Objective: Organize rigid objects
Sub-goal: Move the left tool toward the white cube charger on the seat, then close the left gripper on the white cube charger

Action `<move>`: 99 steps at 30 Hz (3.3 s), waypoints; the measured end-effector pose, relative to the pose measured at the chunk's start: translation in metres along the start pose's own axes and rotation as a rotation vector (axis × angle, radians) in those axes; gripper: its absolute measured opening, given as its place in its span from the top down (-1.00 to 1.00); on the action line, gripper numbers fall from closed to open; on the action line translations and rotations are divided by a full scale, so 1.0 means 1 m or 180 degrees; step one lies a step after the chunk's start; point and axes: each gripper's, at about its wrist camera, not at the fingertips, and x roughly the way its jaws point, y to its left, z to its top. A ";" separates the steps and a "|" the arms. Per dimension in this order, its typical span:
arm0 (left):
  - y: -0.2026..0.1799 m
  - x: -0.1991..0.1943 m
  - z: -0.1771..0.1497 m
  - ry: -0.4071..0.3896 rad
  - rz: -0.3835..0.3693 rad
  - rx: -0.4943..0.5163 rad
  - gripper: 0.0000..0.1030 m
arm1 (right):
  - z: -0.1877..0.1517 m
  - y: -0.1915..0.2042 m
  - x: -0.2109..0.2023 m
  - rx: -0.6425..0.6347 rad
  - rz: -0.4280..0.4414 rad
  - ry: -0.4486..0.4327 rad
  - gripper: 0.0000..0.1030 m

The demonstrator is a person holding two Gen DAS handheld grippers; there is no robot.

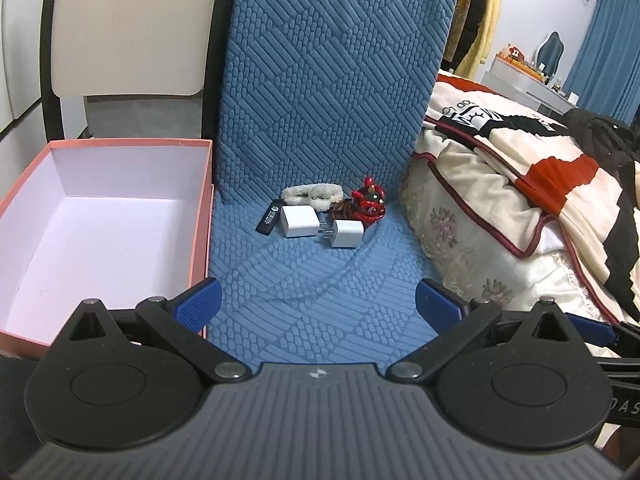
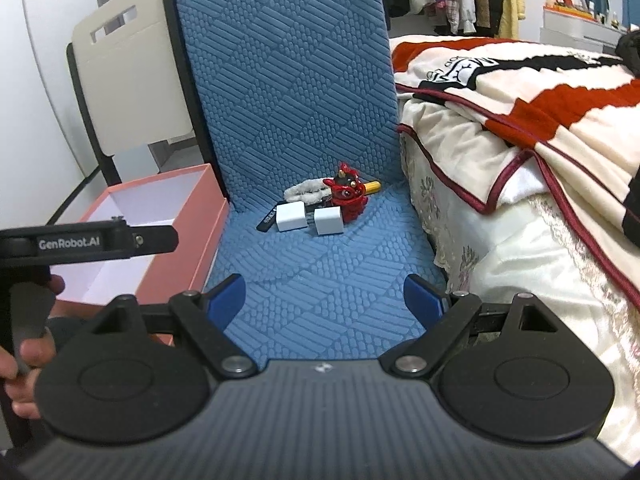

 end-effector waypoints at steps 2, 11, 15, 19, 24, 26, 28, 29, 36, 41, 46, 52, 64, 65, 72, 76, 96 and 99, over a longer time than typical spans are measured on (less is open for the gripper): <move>0.000 0.001 -0.002 0.0002 0.0003 -0.0008 -1.00 | -0.002 -0.001 0.002 -0.0019 -0.0009 -0.0005 -0.70; -0.002 0.008 -0.008 0.0069 -0.0007 -0.0066 -1.00 | -0.005 -0.006 0.006 -0.0055 0.0004 0.0002 -0.70; -0.003 0.008 -0.006 0.0064 -0.0017 -0.0049 -1.00 | -0.006 -0.006 0.006 -0.0066 0.0006 -0.0002 -0.70; -0.004 0.008 -0.007 0.0068 -0.0036 -0.0038 -1.00 | -0.007 -0.005 0.005 -0.0069 -0.0001 -0.0013 -0.70; -0.001 0.009 -0.008 0.0056 -0.0035 -0.0026 -1.00 | -0.006 -0.005 0.005 -0.0073 0.0030 -0.0037 -0.70; 0.001 0.009 -0.009 0.0052 -0.0013 -0.0026 -1.00 | -0.006 -0.005 0.008 -0.0069 0.0046 -0.0035 -0.70; 0.002 0.010 -0.010 0.0062 -0.0003 -0.0036 -1.00 | -0.006 -0.004 0.011 -0.0072 0.0053 -0.0030 -0.70; 0.003 0.010 -0.010 0.0073 -0.0003 -0.0031 -1.00 | -0.006 -0.004 0.012 -0.0074 0.0046 -0.0025 -0.70; 0.009 0.007 -0.009 0.0066 0.0015 -0.0018 -1.00 | -0.007 -0.004 0.011 -0.0041 0.0019 -0.0050 -0.70; 0.010 0.007 -0.009 0.0055 -0.0009 -0.0009 -1.00 | -0.009 -0.003 0.010 -0.0020 0.0006 -0.0065 -0.70; 0.013 0.013 -0.011 0.0066 -0.0045 -0.0038 -1.00 | -0.010 -0.005 0.013 -0.0031 0.0001 -0.0061 -0.70; 0.014 0.040 -0.006 0.0079 -0.0074 -0.0011 -1.00 | -0.015 -0.009 0.035 0.0043 -0.0031 -0.0048 -0.70; 0.012 0.112 0.025 0.0099 -0.0192 0.0071 -1.00 | -0.015 -0.008 0.095 0.0128 -0.0017 -0.0048 -0.63; 0.012 0.119 0.028 0.0082 -0.0182 0.0094 -1.00 | -0.013 -0.008 0.101 0.0140 -0.0016 -0.0039 -0.60; 0.011 0.165 0.041 0.0131 -0.0281 0.0063 -0.98 | -0.005 -0.006 0.136 0.0106 0.0020 -0.0012 -0.54; 0.011 0.193 0.046 0.0226 -0.0299 -0.0012 -0.75 | 0.003 -0.005 0.157 0.0071 0.0049 0.0012 -0.39; 0.042 0.300 0.063 0.0525 -0.0095 -0.0571 -0.47 | 0.037 -0.003 0.258 -0.0057 0.0092 0.0227 -0.10; 0.043 0.311 0.063 0.0557 -0.0074 -0.0580 -0.47 | 0.041 -0.004 0.268 -0.0018 0.0095 0.0267 -0.10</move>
